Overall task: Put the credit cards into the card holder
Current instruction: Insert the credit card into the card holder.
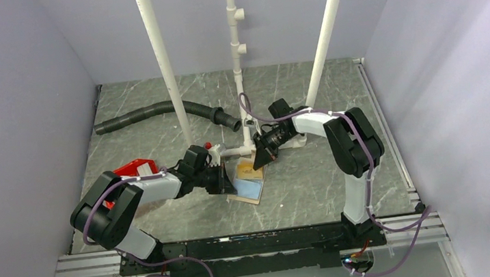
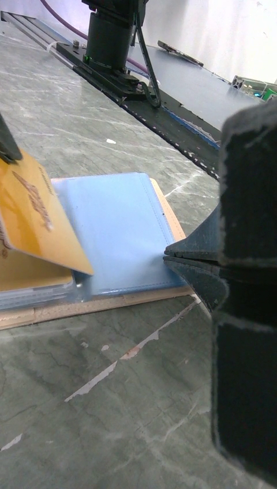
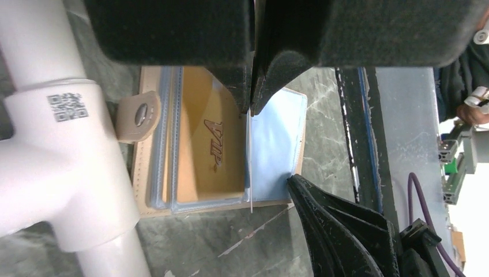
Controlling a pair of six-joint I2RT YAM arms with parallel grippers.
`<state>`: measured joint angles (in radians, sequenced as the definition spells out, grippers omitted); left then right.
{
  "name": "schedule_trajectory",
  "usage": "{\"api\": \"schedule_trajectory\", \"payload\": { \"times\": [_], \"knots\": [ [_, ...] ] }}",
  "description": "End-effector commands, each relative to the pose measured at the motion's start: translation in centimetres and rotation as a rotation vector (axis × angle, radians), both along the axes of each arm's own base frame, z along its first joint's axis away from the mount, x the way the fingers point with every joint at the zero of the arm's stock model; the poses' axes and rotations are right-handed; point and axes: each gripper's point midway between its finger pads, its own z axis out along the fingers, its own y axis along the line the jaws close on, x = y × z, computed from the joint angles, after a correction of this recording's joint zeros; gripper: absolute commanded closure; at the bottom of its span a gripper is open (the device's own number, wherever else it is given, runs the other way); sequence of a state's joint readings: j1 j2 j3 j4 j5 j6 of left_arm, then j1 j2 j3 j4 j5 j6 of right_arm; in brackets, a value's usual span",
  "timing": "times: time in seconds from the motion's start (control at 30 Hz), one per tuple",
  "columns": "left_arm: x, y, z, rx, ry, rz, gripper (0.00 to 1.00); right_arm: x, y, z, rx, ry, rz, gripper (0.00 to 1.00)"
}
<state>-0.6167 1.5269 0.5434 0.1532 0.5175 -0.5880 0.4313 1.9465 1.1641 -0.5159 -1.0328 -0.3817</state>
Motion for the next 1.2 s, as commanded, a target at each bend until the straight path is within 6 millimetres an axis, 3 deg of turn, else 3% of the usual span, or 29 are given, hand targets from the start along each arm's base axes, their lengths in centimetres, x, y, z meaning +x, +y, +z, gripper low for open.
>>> {"api": "schedule_trajectory", "payload": {
  "times": [0.0, 0.6, 1.17],
  "knots": [
    [-1.5, 1.7, -1.6, 0.082, 0.028, -0.018, 1.00, 1.3, -0.3, 2.0, -0.018, -0.082, 0.027, 1.00],
    [-1.5, 1.8, -1.6, 0.085, 0.008, -0.035, 1.00, 0.1, -0.2, 1.0, -0.044, -0.013, 0.138, 1.00],
    [-1.7, 1.9, -1.7, 0.086, 0.014, -0.038, 1.00, -0.4, 0.6, 1.6, 0.040, 0.009, 0.190, 1.00]
  ]
}}
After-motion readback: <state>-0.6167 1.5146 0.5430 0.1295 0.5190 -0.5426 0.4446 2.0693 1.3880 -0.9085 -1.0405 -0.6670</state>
